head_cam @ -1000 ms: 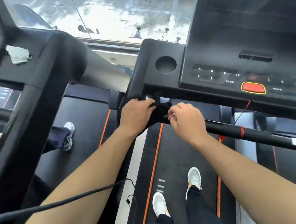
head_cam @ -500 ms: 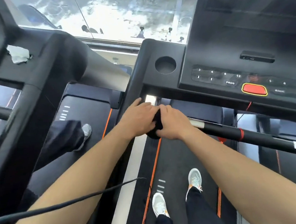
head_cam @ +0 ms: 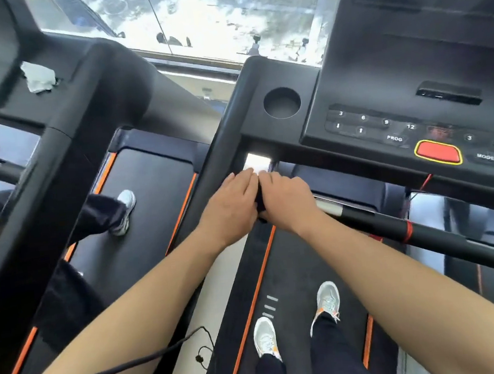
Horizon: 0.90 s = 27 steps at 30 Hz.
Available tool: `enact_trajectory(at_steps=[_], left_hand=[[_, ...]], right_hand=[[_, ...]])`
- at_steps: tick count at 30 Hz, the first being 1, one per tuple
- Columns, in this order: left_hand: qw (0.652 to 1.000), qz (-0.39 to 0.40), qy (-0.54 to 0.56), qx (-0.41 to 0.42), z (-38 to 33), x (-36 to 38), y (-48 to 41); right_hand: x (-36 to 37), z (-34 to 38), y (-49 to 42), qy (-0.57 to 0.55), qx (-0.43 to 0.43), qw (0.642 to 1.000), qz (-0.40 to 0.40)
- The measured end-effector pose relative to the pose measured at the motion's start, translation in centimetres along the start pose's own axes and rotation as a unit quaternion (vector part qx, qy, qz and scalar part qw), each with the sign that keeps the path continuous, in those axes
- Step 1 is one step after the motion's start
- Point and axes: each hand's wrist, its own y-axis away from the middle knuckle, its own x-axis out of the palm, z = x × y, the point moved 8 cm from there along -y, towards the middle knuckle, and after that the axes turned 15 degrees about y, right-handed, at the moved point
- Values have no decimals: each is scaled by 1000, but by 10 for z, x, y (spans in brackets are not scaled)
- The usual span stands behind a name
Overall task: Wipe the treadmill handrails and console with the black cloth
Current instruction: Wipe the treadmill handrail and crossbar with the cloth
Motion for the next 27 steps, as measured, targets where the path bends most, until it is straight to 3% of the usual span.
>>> enact_trajectory(at_steps=[3,8,12,16,22,27], left_hand=[[998,55,7,4,-18,20,-9],[992,62,90,63,-86,42,-30],[994,62,71,61,-96,50,-36],[995,52,0,89,-57,24,-27],[984,29,-175,35,17,-22,-2],[981,107,-160,0,10,-4,-17]], right_hand=[[4,-25,26,33,1,999,6],[26,-87,83,82,32,995,47],[31,-108,109,83,77,992,58],[23,-72,84,5,38,996,76],[-5,4,0,-48,17,998,22],[5,9,-24,-62,48,995,68]])
